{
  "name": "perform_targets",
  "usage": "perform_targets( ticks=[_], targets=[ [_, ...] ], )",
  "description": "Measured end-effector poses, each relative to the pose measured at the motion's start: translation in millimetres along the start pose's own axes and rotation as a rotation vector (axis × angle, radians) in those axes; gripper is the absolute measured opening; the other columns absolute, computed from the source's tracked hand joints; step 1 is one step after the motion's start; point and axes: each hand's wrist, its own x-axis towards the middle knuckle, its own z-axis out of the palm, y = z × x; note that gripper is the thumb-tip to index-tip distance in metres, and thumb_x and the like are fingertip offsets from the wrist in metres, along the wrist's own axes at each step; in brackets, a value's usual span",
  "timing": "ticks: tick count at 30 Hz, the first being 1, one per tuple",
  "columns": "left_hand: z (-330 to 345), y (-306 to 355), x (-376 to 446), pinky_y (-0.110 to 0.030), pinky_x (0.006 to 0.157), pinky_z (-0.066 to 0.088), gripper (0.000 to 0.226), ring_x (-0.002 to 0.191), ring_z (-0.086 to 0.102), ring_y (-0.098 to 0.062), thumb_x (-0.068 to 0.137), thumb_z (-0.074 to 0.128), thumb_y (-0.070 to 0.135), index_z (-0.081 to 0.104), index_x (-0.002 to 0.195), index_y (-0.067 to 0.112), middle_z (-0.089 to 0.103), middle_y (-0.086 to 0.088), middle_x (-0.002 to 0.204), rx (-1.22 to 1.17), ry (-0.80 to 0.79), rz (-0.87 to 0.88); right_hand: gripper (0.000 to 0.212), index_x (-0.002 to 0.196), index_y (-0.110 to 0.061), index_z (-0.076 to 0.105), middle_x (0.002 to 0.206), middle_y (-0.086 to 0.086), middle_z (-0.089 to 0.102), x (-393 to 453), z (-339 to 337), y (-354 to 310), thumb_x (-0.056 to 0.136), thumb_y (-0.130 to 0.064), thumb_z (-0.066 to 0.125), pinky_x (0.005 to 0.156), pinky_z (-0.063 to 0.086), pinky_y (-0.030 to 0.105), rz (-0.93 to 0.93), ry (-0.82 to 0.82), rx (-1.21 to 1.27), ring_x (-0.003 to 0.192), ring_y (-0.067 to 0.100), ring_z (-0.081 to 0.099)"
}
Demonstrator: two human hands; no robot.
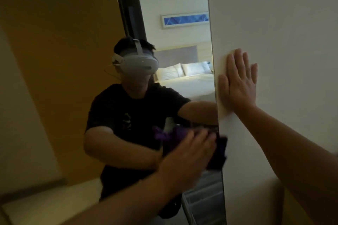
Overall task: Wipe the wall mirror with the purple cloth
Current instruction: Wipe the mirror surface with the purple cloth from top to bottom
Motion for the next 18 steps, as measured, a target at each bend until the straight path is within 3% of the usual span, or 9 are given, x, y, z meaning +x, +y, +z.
perform_targets(
  ticks=[3,6,10,14,18],
  targets=[
    [27.8,65.4,-44.5,-0.049,0.118,0.006,0.053,0.143,0.030,-0.033,0.101,0.040,0.032,0.039,0.149,0.012,0.034,-0.009,0.157,-0.033,-0.155,0.140,0.066,0.157,-0.016,0.012,0.165,0.008,0.007,-1.2,-3.5,0.9,0.101,-0.049,0.018,0.122,-0.003,0.048,-0.013,-0.022,-0.017,0.152,0.025,0.000],
    [32.6,78.3,-54.8,-0.049,0.117,0.010,0.054,0.144,0.030,-0.031,0.102,0.037,0.035,0.036,0.150,0.012,0.032,-0.008,0.158,-0.091,-0.239,0.131,0.066,0.158,-0.018,0.005,0.166,0.006,0.000,-1.0,-8.6,-1.4,0.102,-0.052,0.013,0.123,-0.005,0.046,-0.020,-0.077,-0.059,0.152,0.022,-0.006],
    [25.4,74.4,-56.1,-0.044,0.112,0.024,0.046,0.138,0.038,-0.028,0.102,0.040,0.033,0.044,0.145,0.018,0.040,-0.006,0.153,-0.222,-0.180,0.138,0.066,0.157,-0.018,0.001,0.166,0.005,-0.005,-1.6,-22.5,-7.5,0.103,-0.052,0.016,0.123,-0.003,0.047,0.016,-0.172,-0.079,0.152,0.021,-0.009],
    [-5.6,59.9,-56.8,-0.044,0.090,0.049,0.039,0.116,0.055,-0.026,0.103,0.033,0.026,0.053,0.134,0.016,0.054,-0.008,0.139,-0.417,-0.109,0.058,0.063,0.157,-0.018,0.004,0.166,0.006,-0.003,1.8,-39.9,-12.2,0.104,-0.048,0.021,0.122,0.002,0.054,0.002,-0.264,-0.132,0.152,0.024,-0.003],
    [-36.4,23.3,-92.9,-0.044,0.084,0.049,0.036,0.112,0.056,-0.029,0.098,0.047,0.017,0.053,0.132,0.011,0.055,-0.011,0.137,-0.493,-0.009,-0.140,0.067,0.157,-0.014,0.011,0.166,0.009,0.005,-15.4,-58.8,-50.6,0.103,-0.053,0.019,0.122,-0.002,0.050,0.096,-0.264,0.016,0.152,0.022,0.003]
  ],
)
